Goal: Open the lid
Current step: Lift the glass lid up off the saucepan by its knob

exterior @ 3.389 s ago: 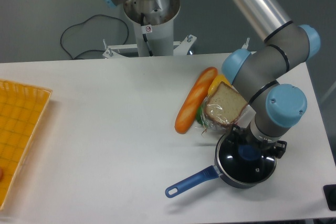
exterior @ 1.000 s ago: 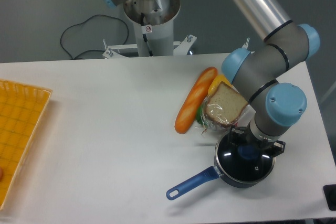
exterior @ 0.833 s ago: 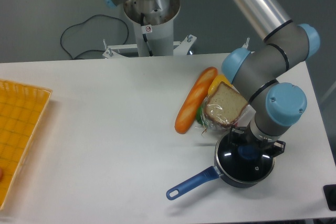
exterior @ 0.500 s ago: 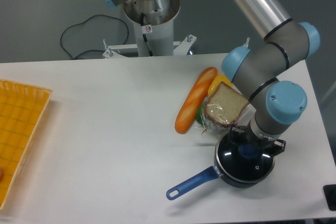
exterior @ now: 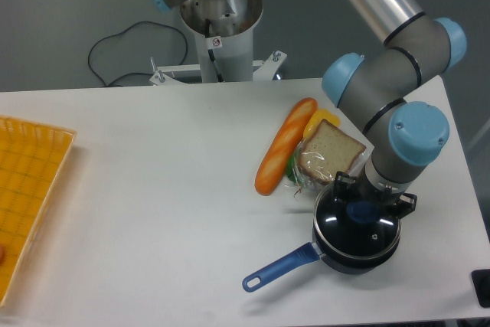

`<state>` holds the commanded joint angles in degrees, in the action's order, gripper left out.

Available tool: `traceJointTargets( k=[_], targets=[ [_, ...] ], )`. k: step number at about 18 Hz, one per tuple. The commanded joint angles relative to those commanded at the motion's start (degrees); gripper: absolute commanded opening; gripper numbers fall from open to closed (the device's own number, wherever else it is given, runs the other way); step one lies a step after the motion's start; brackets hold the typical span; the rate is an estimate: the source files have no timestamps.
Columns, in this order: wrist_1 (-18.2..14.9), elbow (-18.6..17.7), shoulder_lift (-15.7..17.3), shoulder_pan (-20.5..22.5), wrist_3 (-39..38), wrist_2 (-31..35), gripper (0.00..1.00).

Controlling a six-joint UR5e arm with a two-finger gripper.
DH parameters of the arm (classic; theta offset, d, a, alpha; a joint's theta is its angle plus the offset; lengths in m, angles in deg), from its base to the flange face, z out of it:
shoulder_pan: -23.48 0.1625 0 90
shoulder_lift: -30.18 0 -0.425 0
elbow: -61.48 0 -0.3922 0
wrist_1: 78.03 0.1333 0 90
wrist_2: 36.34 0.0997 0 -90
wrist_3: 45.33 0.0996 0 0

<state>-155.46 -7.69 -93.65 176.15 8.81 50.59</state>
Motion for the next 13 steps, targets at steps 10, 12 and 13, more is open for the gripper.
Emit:
traceJointTargets(
  k=[10,12,13],
  targets=[
    [0.35,-6.42,5.36,0.35,0.44,0.00,0.36],
    [0.35,-6.42,5.36,0.26,0.44,0.00,0.36],
    [0.26,-6.50,5.36,0.26,0.44,0.00,0.36]
  ],
)
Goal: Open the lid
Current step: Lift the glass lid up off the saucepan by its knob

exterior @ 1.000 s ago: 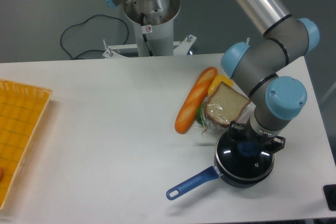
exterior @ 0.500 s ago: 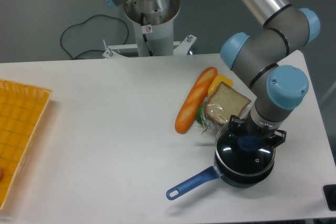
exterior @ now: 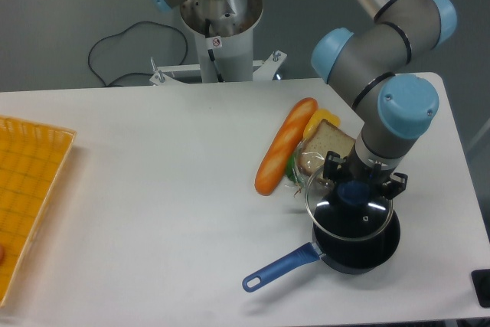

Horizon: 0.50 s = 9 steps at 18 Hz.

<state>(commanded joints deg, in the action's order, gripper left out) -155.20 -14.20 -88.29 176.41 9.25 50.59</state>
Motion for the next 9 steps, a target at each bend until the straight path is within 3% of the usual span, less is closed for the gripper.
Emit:
traceJointTargets(
  k=[9],
  targets=[
    [-0.09,-0.44,0.09,0.00,0.00,0.09,0.36]
  ],
)
